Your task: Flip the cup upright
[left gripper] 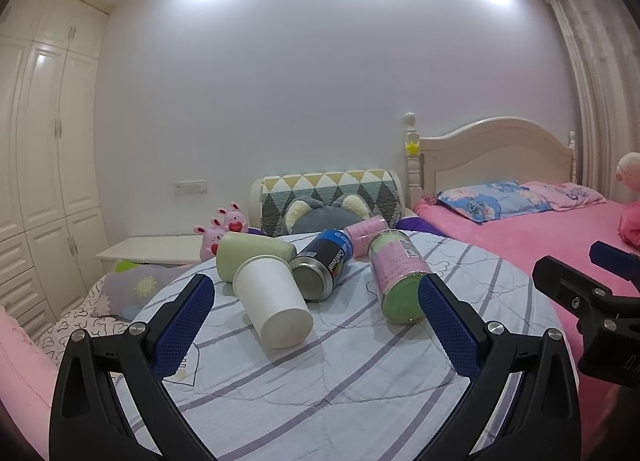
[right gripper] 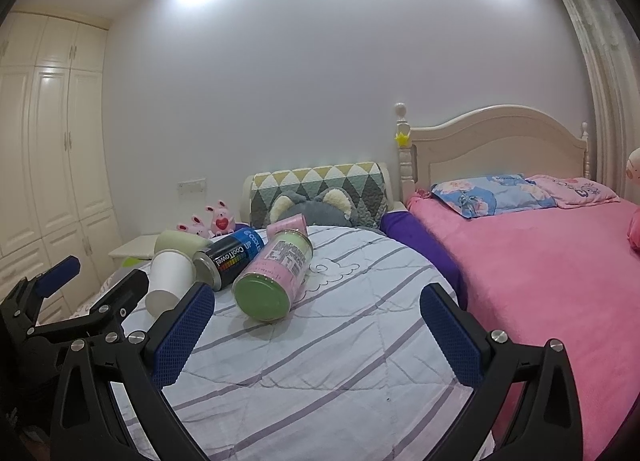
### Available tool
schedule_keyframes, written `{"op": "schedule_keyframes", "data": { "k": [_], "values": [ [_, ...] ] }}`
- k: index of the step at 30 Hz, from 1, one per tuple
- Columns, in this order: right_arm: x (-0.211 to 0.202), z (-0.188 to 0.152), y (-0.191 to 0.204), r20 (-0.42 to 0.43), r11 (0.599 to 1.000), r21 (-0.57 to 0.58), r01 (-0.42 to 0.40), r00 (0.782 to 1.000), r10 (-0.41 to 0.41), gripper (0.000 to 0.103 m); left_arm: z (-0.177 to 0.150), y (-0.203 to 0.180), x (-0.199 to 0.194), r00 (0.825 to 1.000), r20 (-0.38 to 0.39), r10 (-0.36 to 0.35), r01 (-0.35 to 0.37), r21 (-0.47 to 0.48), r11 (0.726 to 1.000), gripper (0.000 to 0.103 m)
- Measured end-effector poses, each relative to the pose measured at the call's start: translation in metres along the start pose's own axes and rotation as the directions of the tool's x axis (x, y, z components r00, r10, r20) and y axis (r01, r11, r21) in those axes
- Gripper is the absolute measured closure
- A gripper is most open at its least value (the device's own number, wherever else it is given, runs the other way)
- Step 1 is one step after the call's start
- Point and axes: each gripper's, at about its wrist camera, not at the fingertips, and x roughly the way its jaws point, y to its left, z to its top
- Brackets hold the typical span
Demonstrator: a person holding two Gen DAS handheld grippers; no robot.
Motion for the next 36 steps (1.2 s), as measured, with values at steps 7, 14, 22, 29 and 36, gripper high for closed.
{"op": "schedule_keyframes", "data": {
  "k": [7, 14, 22, 29, 36],
  "values": [
    [-0.001, 0.000, -0.001, -0.001, 1.000, -0.001, 0.000, 1.000, 0.000, 0.000, 0.000, 0.001, -0.002, 1.000, 0.013, 0.004, -0.004, -0.002, 1.000, 0.000],
    [-0.002, 0.001, -0.001, 0.005, 1.000, -0.002, 0.001, 1.000, -0.001, 0.000, 0.001, 0.001, -0.003, 1.000, 0.014, 0.006, -0.006, 0.002, 1.000, 0.000],
    [-0.004, 0.001, -0.003, -0.001, 1.000, 0.002, -0.004, 1.000, 0.004, 0.000, 0.005, 0.000, -0.004, 1.000, -0.007, -0.001, 0.001, -0.007, 1.000, 0.000],
    [-0.003, 0.005, -0.018, -0.013, 0.999, 0.023, 0.028, 1.000, -0.028, 0.000, 0.024, -0.015, 0.007, 0.998, -0.046, -0.039, 0.039, -0.005, 0.999, 0.000],
    [0.011, 0.021, -0.056, -0.025, 0.994, 0.087, 0.065, 0.998, -0.064, 0.000, 0.049, -0.040, 0.040, 0.986, -0.141, -0.092, 0.093, 0.002, 0.996, 0.000]
  ]
}}
